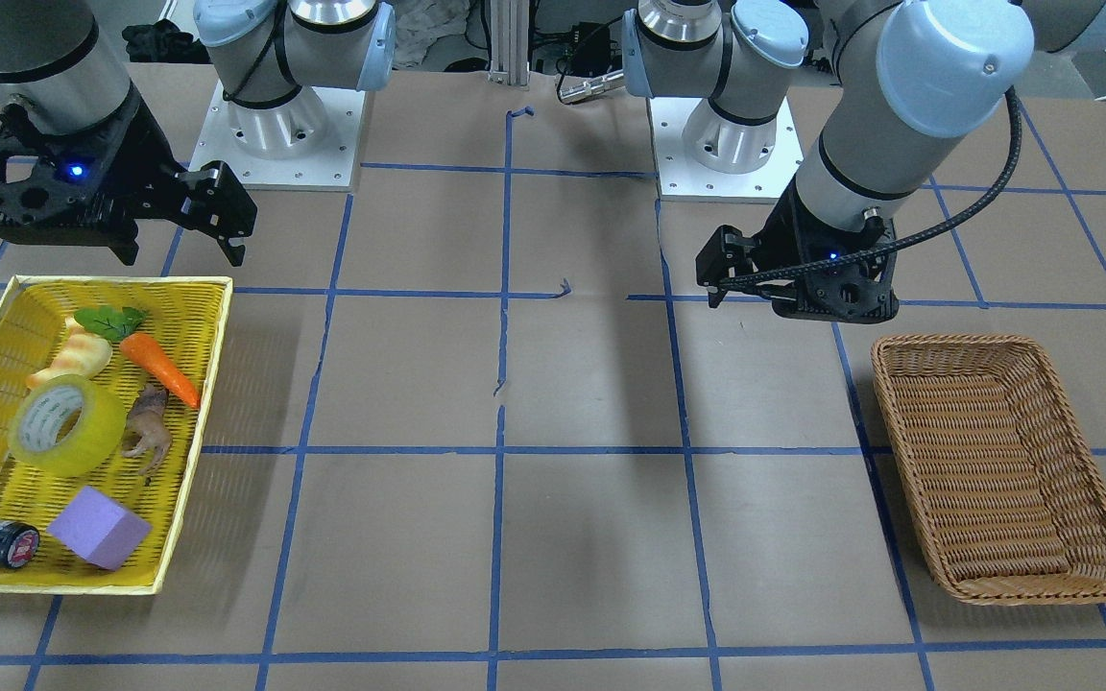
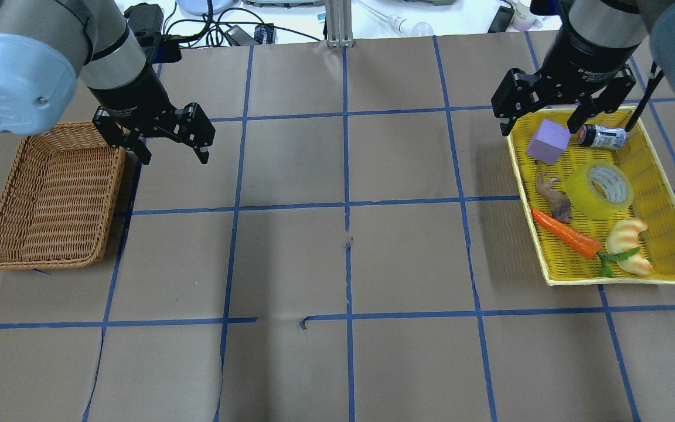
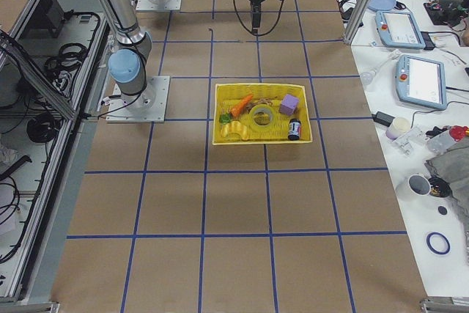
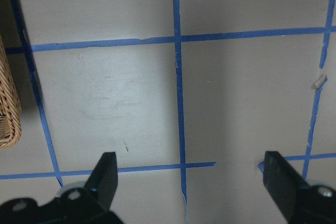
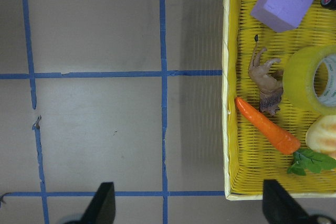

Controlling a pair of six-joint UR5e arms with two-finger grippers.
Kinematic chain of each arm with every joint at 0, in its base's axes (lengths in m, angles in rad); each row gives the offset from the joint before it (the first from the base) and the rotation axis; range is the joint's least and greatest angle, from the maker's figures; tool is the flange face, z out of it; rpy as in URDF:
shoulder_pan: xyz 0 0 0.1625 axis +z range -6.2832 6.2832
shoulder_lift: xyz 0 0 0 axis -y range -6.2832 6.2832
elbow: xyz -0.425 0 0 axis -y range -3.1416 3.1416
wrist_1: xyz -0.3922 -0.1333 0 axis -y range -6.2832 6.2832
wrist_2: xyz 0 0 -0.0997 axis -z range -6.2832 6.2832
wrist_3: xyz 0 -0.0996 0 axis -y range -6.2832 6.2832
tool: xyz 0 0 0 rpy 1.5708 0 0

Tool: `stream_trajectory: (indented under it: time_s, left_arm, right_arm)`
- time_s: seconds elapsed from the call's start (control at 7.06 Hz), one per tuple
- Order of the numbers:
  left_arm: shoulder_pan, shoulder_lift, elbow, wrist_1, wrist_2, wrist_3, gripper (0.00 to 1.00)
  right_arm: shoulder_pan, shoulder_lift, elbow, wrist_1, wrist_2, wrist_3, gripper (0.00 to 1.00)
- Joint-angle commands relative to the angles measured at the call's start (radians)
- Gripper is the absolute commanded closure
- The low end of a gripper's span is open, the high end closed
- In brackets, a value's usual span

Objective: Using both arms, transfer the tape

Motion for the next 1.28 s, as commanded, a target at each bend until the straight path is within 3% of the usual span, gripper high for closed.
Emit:
stream_trajectory:
  time_s: [0.0,0.42,0.85,1.13]
  left_arm:
    - [0.0,0.0,-0.002,0.0,0.001,0.001,0.0]
    - [0.0,-0.002,-0.002,0.0,0.001,0.001,0.0]
    - [0.0,-0.003,-0.002,0.0,0.001,0.001,0.0]
    - [0.0,-0.005,-0.003,0.0,0.001,0.003,0.0]
  right_arm:
    - [-0.008,0.01,0.01,0.011,0.01,0.0,0.0]
    - [-0.028,0.011,0.013,0.006,-0.005,0.0,0.0]
    - [-0.227,0.04,0.014,0.005,-0.005,-0.023,0.0]
    - [-0.29,0.144,0.016,-0.032,0.006,-0.119,0.0]
